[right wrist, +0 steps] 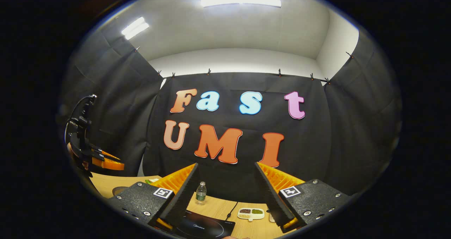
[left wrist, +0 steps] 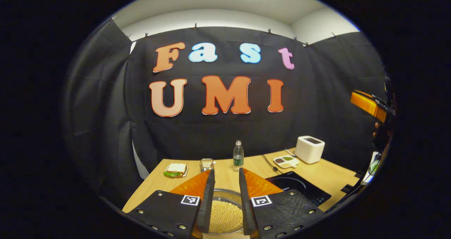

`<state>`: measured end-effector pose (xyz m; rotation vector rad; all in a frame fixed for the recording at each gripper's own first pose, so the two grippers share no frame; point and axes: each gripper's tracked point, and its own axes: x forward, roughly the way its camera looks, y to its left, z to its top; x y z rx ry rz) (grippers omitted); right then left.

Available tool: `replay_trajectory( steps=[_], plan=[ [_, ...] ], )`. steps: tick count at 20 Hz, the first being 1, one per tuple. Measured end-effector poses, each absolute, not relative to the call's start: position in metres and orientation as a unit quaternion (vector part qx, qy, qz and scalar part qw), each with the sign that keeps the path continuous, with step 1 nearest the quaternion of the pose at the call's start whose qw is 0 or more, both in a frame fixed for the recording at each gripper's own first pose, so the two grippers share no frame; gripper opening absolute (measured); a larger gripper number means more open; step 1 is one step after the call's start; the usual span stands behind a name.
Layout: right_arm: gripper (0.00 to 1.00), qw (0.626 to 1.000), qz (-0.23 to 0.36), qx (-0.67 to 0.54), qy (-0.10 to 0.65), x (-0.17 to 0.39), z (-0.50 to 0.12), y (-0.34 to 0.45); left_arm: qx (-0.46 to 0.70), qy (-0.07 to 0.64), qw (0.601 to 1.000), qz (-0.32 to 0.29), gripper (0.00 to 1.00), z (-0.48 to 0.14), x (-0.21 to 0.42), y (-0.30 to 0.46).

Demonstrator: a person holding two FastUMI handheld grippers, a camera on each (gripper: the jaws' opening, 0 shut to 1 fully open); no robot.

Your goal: First push the handle of the pot to place it horizontally, then grasp the pot with both hands and set it on the induction cooktop.

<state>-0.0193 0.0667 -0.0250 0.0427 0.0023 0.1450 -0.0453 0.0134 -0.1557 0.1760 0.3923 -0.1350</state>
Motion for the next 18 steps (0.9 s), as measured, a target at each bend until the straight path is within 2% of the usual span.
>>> replay_trajectory(
  steps=[1, 2, 6, 8, 14, 18],
  plan=[
    [0.95, 0.997, 0.073, 0.021, 0.003, -0.020, -0.028, 0.067, 0.090, 0.212, 0.971, -0.067, 0.37, -0.169, -0.047, 0.015],
    [0.95, 0.997, 0.072, 0.021, 0.005, -0.019, -0.030, 0.066, 0.090, 0.234, 0.966, -0.068, 0.24, -0.183, -0.052, 0.017],
    [0.95, 0.997, 0.075, 0.023, 0.002, -0.020, -0.041, 0.062, 0.086, 0.306, 0.945, -0.071, 0.20, -0.226, -0.073, 0.022],
    [0.95, 0.996, 0.081, 0.024, 0.007, -0.021, -0.053, 0.063, 0.078, 0.339, 0.935, -0.074, 0.09, -0.243, -0.080, 0.022],
    [0.95, 0.996, 0.084, 0.025, 0.013, -0.018, -0.079, 0.060, 0.095, 0.434, 0.892, -0.086, 0.07, -0.293, -0.116, 0.020],
    [0.95, 0.996, 0.087, 0.020, 0.024, -0.017, -0.098, 0.061, 0.089, 0.485, 0.865, -0.092, 0.10, -0.323, -0.139, 0.014]
  ],
)
